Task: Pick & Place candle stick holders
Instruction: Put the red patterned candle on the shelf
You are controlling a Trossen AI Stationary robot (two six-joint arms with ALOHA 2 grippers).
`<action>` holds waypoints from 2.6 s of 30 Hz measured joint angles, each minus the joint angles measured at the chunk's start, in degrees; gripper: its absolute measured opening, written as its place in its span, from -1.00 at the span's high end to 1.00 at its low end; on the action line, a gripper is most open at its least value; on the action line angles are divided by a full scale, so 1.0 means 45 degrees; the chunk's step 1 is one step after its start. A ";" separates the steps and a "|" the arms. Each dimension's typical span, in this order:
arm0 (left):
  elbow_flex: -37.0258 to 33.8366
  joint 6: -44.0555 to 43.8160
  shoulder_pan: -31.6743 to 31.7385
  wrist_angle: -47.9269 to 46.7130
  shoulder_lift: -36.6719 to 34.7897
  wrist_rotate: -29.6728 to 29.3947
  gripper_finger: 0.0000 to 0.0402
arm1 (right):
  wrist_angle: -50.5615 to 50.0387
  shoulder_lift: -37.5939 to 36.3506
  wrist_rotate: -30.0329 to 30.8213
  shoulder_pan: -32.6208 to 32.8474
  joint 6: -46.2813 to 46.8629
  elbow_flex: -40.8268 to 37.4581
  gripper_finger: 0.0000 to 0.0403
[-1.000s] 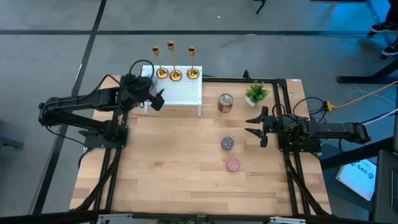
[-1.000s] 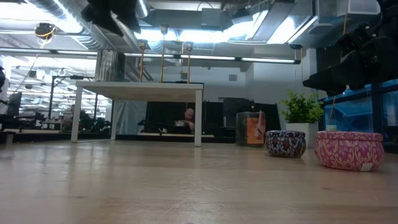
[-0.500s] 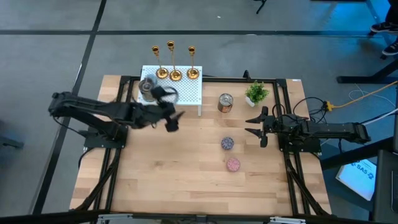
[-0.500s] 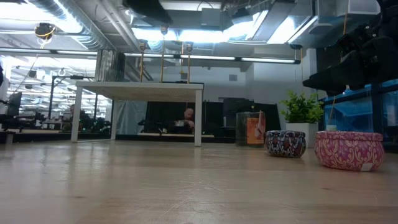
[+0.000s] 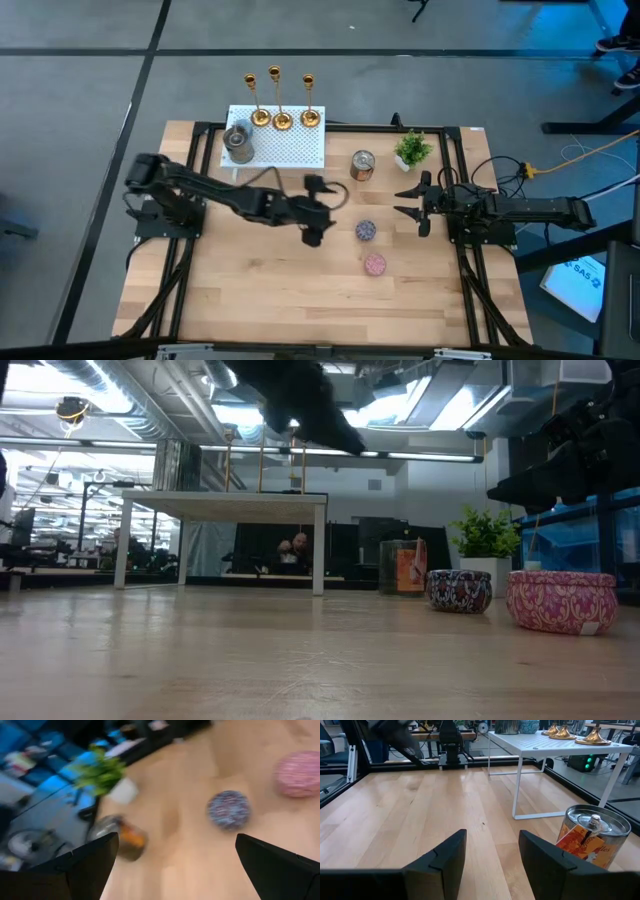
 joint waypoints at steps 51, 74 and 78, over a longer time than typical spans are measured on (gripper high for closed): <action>0.5863 -0.1605 0.2329 -0.0050 0.8515 0.7854 -0.69 | 0.0000 0.0000 0.0000 0.0000 -0.0003 0.0000 0.08; 0.5877 -0.1004 0.2734 -0.1811 0.5782 0.6384 -0.45 | 0.0000 0.0000 -0.0004 0.0000 -0.0004 0.0000 0.08; 0.5877 -0.1009 0.3027 -0.2384 0.5082 0.6376 -0.45 | -0.0002 0.0000 -0.0005 0.0000 -0.0002 0.0000 0.08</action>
